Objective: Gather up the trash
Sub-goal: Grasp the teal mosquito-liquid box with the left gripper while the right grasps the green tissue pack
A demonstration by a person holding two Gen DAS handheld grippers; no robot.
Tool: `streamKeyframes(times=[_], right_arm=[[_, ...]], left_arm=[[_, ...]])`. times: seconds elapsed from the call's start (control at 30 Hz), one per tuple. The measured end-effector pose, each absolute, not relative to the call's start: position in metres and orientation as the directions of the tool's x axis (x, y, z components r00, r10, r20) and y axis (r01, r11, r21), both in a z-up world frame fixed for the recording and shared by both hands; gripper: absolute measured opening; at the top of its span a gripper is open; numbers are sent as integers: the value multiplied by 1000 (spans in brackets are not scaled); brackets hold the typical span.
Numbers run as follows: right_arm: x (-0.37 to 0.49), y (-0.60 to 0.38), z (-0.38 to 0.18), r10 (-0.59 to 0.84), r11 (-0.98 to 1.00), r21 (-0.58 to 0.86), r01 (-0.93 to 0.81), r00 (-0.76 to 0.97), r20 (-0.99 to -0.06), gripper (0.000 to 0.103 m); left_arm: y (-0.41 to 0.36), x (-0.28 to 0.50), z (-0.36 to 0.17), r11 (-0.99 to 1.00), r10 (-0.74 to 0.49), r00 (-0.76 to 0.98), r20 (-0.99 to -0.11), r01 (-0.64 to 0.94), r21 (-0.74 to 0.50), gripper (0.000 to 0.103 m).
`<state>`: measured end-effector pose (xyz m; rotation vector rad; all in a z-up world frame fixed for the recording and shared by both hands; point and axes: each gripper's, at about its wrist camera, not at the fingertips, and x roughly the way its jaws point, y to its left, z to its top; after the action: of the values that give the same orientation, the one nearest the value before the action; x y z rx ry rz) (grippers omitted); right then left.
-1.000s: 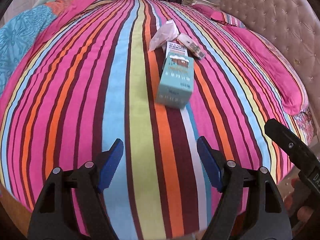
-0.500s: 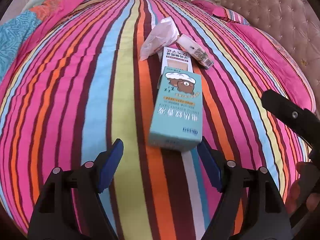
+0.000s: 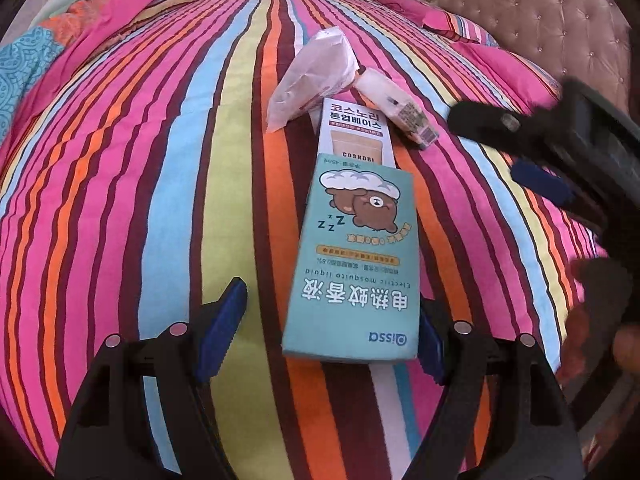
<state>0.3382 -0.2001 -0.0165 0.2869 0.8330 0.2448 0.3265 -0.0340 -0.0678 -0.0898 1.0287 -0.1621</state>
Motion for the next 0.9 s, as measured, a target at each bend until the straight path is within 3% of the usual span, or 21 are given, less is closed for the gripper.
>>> streamKeyframes(times=[0.13,0.77,0.8,0.83,0.87,0.9], right_arm=[[360,-195,-21,322,936,338,-102,640,-698,95],[409,-182,-48,298,947,310,-84,585,-754,94],[410,-181,-47,292,950,301,-86,588,-754,92],[409,-179,-46,296,950,297,-98,587,-753,76],[411,-177,-45,300,949,296,-104,581,-756,68],[409,-177,-44,296,951,293,-102,582,-758,68]], left_arm=[[-32,332,-70,983,-183,501,-846,116,-144,53],[-24,331,-73,976,-210,526,-824,166,-142,51],[-24,331,-73,976,-211,526,-824,165,-145,51],[-23,330,-73,975,-213,526,-823,165,-147,51],[-23,330,-73,975,-213,527,-823,166,-147,51],[-23,329,-72,975,-214,527,-823,166,-148,51]])
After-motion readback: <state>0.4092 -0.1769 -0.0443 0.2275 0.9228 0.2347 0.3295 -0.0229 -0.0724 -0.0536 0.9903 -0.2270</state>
